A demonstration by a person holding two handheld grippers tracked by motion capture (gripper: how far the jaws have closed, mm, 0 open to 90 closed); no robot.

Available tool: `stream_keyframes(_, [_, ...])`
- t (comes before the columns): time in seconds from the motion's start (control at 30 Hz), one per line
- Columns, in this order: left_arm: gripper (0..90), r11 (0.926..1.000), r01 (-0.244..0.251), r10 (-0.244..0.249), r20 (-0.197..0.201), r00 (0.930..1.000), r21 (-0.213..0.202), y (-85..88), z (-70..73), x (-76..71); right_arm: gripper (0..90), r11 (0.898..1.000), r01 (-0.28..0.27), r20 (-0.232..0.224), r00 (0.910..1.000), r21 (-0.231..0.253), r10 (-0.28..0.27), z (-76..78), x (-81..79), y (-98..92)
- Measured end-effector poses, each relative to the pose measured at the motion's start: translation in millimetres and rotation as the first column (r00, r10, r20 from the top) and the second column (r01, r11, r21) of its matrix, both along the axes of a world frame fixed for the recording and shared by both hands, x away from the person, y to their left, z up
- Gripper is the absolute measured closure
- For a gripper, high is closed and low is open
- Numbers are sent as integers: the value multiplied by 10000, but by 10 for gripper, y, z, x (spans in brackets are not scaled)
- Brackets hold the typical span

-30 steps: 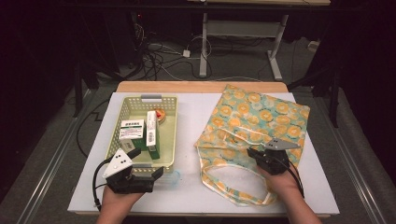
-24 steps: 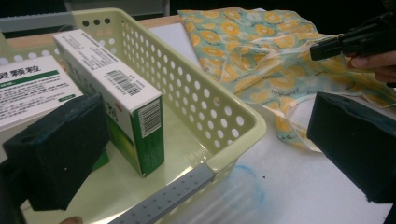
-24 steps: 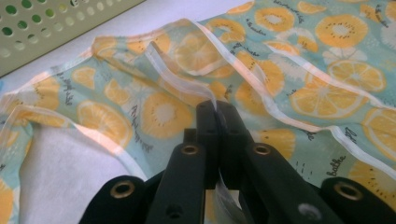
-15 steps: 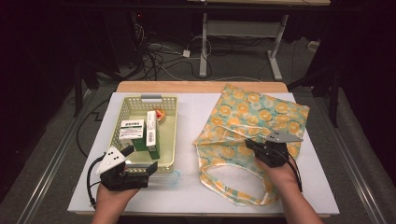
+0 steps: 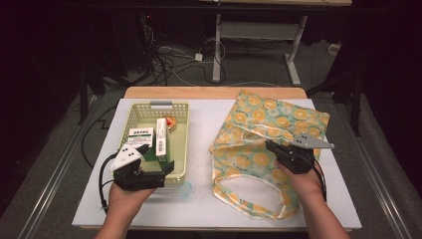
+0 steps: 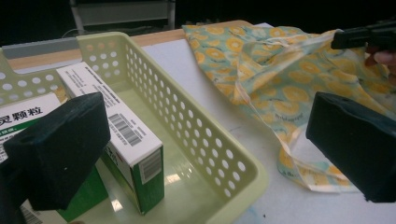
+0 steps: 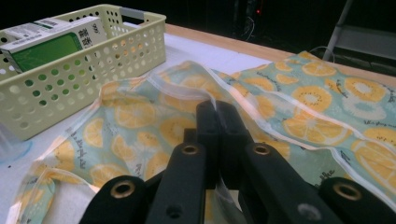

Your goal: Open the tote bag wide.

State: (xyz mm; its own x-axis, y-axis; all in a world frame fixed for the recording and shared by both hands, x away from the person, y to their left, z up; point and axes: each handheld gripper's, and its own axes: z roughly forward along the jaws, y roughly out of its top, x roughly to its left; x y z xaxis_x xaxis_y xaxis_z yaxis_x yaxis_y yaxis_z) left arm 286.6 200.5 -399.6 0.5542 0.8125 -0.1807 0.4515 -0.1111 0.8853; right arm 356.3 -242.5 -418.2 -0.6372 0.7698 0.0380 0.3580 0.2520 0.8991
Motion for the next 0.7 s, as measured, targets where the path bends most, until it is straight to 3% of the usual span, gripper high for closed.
stream_keyframes(0.17, [0,9992,-283,289,-191,9994,283,1,29,170,900,10000,36,138,9999,52,-37,95,27,11])
stream_keyframes(0.3, [0,9972,-561,586,-510,9970,486,36,18,337,900,9998,21,236,9997,208,-26,82,4,0])
stream_keyframes(0.7, [57,9887,-1104,1254,-1554,9799,1017,121,-7,822,900,9999,32,192,9998,136,-34,41,2,-21])
